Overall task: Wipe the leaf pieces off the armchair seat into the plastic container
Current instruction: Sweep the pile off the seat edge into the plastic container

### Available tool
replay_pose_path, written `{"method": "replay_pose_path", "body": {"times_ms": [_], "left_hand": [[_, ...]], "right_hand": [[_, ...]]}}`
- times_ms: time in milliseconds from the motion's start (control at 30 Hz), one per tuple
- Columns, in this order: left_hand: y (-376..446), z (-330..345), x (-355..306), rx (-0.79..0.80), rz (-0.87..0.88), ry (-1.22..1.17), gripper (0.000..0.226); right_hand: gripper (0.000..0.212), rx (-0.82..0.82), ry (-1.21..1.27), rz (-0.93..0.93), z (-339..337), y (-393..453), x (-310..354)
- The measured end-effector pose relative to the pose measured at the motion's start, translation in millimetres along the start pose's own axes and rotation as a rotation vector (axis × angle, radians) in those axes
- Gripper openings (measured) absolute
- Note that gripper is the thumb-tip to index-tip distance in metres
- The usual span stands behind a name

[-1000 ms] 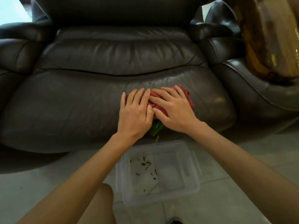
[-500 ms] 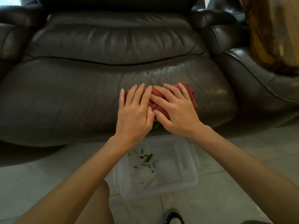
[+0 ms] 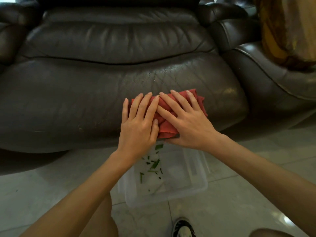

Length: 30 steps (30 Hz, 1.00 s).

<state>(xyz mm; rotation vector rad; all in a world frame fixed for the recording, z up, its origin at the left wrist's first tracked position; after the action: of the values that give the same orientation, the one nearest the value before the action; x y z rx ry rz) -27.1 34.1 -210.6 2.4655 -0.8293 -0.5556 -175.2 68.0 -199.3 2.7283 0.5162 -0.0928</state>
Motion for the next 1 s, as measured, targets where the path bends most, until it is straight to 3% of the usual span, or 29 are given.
{"method": "replay_pose_path", "body": {"times_ms": [267,567,867,1000], "left_hand": [[-1.6,-1.4,1.9,0.005,0.043,-0.004,0.056],[-33.3,9.7,6.9,0.079,0.269,0.068,0.091],[-62.4,16.8,0.5,-0.119,0.307,0.026,0.049],[-60.2,3.8,-2.7,-0.117,0.297,-0.088,0.051]], "right_hand": [[0.063,-0.118,0.029,0.041,0.0,-2.4,5.0],[0.047,-0.314,0.056,0.035,2.9,-23.3,14.5],[0.036,-0.344,0.07,-0.008,15.5,-52.0,28.6],[0.036,-0.353,0.142,-0.029,2.0,-50.7,31.8]]}}
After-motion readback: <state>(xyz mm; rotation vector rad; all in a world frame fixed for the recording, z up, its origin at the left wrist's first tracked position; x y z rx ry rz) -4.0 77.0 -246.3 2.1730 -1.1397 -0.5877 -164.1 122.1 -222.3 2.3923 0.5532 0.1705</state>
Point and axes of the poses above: each hand's wrist, its own y-axis towards the middle knuckle, its own z-axis out of the palm, x = y × z, the point moved 3 cm from there along y, towards the middle knuckle, and after that the axes turned 7 degrees about -x, right-handed, at the moved point
